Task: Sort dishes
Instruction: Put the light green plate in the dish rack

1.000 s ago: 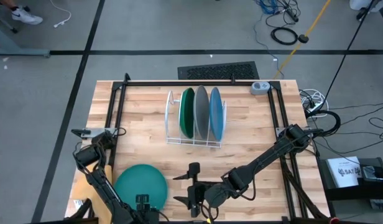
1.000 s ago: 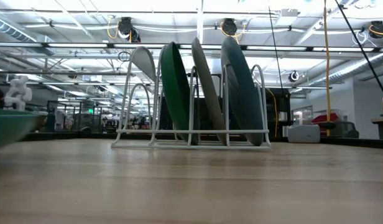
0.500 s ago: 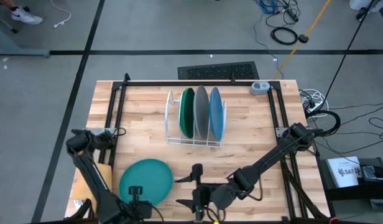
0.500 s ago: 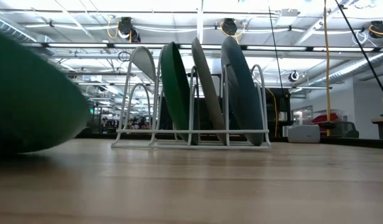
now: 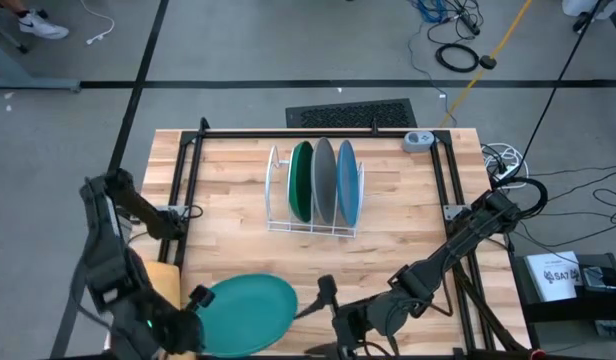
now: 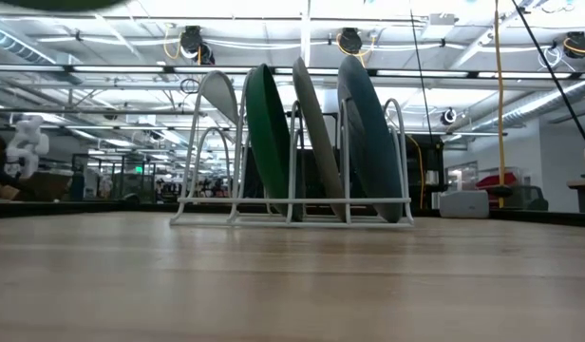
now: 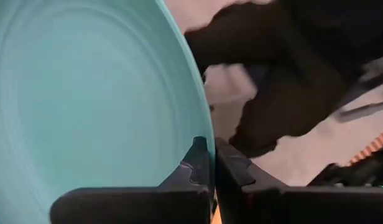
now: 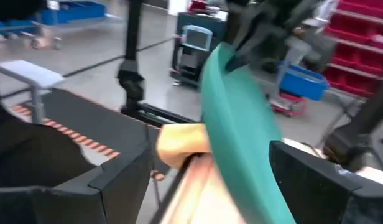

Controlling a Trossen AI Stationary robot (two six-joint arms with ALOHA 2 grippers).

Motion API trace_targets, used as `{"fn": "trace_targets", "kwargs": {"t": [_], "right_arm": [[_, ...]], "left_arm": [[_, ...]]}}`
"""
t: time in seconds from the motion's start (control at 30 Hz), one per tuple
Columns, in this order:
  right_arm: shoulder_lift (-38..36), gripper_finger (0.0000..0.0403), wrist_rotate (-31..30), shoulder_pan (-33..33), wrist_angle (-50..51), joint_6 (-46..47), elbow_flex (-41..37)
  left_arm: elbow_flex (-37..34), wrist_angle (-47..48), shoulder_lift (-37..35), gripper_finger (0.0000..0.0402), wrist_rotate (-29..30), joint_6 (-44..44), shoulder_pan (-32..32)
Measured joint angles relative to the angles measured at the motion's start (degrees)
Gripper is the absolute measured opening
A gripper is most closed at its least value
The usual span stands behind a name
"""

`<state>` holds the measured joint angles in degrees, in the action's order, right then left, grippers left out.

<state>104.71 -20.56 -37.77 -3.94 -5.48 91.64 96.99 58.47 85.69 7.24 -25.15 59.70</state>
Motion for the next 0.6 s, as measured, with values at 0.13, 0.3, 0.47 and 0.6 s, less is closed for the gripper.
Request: {"fn": "trace_targets", "kwargs": {"t": [0.13, 0.3, 0.47, 0.6], "right_arm": [[-0.02, 0.0313, 1.05, 0.87, 0.12, 1.34, 0.0], [0.08, 0.0313, 5.78, 3.08, -0.17, 2.83, 0.0], [0.57, 0.0313, 16.94, 4.04, -2.0, 4.39, 0.02], [0.72, 0.0313, 18.08, 4.03, -1.81, 4.88, 0.0]], "left_arm": [[0.09, -4.38, -3.17, 0.0, -4.28, 5.03, -1.32], [0.09, -6.8, -3.43, 0.0, -11.1, 7.84, -3.57], [0.09, -6.96, -2.54, 0.0, -14.83, 8.05, -6.1], [0.09, -7.01, -2.2, 0.0, -16.77, 9.04, -7.6]]}}
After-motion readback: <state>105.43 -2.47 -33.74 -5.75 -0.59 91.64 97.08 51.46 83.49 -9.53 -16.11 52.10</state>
